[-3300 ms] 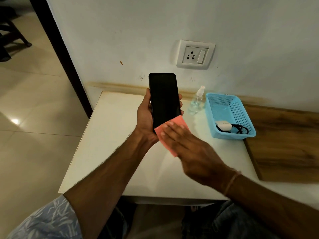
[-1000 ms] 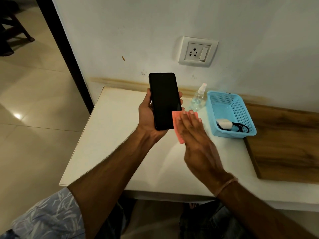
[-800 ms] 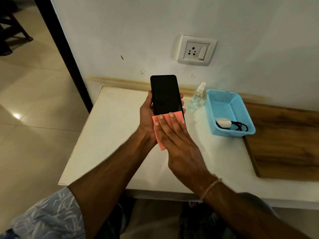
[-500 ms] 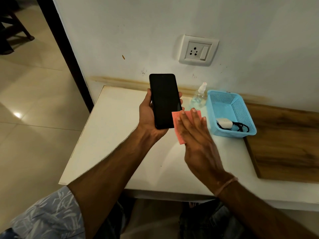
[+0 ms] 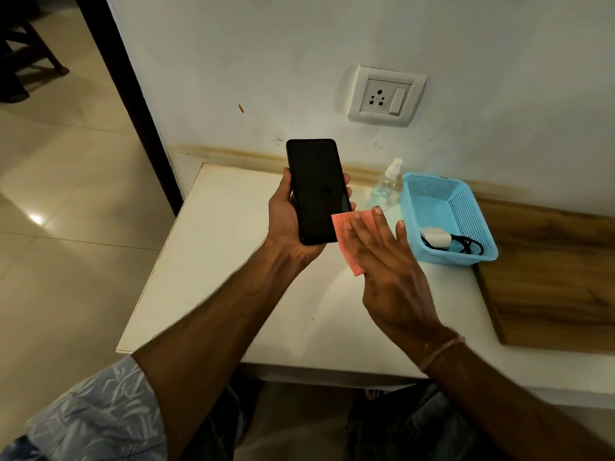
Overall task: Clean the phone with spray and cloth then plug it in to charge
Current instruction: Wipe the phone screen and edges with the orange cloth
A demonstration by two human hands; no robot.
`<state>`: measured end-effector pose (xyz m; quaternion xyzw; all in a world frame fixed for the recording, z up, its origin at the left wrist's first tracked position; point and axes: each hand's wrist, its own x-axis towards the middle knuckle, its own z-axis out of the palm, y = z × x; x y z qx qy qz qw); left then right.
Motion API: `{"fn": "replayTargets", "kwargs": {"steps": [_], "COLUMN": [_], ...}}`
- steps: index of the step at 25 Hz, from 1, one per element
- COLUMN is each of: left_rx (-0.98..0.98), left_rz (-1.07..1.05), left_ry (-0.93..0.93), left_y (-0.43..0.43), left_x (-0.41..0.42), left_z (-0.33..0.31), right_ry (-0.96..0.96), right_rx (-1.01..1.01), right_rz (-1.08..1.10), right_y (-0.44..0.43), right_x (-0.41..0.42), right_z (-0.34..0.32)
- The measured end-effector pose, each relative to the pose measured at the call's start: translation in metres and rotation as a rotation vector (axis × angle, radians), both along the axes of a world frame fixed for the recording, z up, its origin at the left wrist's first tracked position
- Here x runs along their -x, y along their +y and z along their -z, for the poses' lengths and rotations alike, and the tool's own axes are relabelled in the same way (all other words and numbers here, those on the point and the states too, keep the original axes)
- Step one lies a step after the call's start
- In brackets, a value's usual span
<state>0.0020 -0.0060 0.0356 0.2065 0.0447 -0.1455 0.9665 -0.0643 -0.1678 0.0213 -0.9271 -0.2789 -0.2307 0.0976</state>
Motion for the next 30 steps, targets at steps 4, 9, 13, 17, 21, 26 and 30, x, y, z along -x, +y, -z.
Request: {"fn": "replayTargets", "kwargs": {"steps": [4,9,13,17,21,26,30], "left_rx": [-0.026,-0.019,-0.025,0.021,0.034,0.028,0.018], "left_rz": [0.081,0.06,0.034,0.07,0.094,0.105,0.092], "left_ry": [-0.01,-0.011,-0.014,-0.031,-0.046,-0.029,-0.025], "left_y": [-0.001,-0.002,0.0,-0.001,-0.003,-0.003,-0.005], "left_x": [0.004,0.004,0.004,0.006,0.009,0.009,0.01], "left_z": [0.0,0.0,-0.001,-0.002,0.0,0.002,0.004], "right_ry": [-0.021,0.014,0.09,0.063,-0.029,-0.055,-0.015], "right_rx": [0.042,0.106,0.012,-0.093,-0.068,-0.019,0.008], "right_rz": [-0.098,-0.174,-0.084,-0.107,-0.164,-0.211,-0.194], "right_y": [0.032,0.01,-0.008,0.006,0.018,0.021,0.021], "right_x": [0.01,-0.002,-0.004,0.003,0.011,0.007,0.012], "right_z": [0.007,-0.002,-0.008,-0.009,-0.007,-0.008,-0.009]}}
